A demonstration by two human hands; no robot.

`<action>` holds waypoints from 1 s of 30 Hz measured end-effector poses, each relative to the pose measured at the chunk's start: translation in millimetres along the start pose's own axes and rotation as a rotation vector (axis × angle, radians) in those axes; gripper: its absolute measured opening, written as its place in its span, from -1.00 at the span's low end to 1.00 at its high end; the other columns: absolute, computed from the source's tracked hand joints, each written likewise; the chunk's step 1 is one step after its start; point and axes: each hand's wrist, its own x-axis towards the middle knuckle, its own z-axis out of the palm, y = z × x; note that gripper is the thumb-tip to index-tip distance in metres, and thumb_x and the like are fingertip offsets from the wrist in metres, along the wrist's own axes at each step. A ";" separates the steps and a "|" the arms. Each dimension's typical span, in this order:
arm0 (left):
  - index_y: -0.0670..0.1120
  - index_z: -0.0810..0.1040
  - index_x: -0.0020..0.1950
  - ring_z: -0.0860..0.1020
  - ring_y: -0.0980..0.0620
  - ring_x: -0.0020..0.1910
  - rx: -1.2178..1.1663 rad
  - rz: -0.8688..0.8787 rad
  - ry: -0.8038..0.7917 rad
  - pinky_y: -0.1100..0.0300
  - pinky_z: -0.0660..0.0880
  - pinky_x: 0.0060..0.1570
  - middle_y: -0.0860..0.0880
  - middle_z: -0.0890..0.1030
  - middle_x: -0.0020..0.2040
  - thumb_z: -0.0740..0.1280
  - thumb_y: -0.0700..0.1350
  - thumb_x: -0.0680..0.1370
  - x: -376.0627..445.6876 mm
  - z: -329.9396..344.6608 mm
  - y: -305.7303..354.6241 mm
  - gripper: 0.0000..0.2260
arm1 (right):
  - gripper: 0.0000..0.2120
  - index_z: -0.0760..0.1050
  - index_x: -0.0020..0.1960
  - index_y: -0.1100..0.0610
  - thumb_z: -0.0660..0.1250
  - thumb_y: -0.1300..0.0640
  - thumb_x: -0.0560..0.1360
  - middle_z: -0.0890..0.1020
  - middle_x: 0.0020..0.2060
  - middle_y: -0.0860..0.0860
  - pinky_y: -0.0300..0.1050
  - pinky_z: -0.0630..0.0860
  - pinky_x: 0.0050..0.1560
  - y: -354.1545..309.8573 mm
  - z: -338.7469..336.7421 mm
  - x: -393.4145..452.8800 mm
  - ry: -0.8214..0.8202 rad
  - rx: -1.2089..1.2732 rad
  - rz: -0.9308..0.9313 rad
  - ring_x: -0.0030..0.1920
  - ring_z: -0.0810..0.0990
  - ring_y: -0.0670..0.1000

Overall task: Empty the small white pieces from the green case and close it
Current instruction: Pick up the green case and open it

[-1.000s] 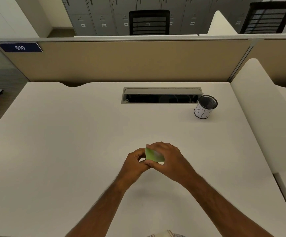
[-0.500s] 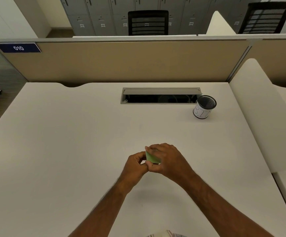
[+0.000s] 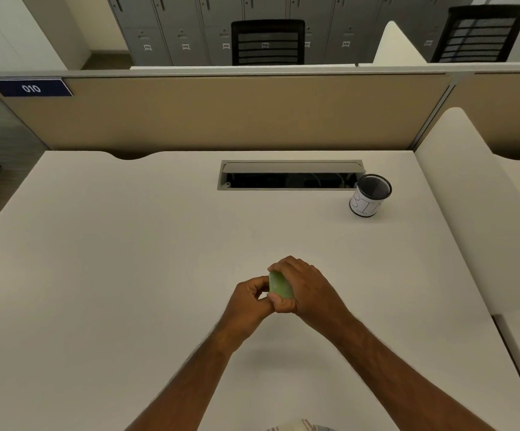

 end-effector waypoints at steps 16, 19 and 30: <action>0.07 0.76 0.19 0.73 0.17 0.18 -0.137 0.036 -0.005 0.36 0.61 0.13 0.12 0.81 0.12 0.57 -0.16 0.55 -12.8 -5.7 11.2 -0.76 | -0.54 0.53 0.32 0.10 0.28 -0.14 0.53 0.59 0.16 -0.07 -0.07 0.57 0.19 1.6 -10.5 0.8 0.166 0.574 0.146 0.22 0.60 -0.01; 0.05 0.76 0.20 0.73 0.16 0.19 -0.144 0.033 -0.020 0.36 0.61 0.15 0.12 0.81 0.13 0.55 -0.21 0.56 -13.3 -5.1 11.6 -0.75 | -0.57 0.56 0.31 0.11 0.26 -0.11 0.55 0.63 0.17 -0.01 -0.09 0.62 0.13 1.3 -16.8 0.9 0.243 0.757 0.224 0.20 0.65 0.02; 0.04 0.75 0.25 0.70 0.16 0.26 -0.161 0.016 -0.018 0.18 0.58 0.33 0.13 0.79 0.18 0.55 -0.19 0.56 -13.4 -12.2 6.3 -0.72 | -0.47 0.59 0.29 0.20 -0.01 -0.12 0.73 0.71 0.04 0.13 0.03 0.66 0.10 31.3 -14.1 2.2 0.435 1.214 0.628 0.02 0.68 0.11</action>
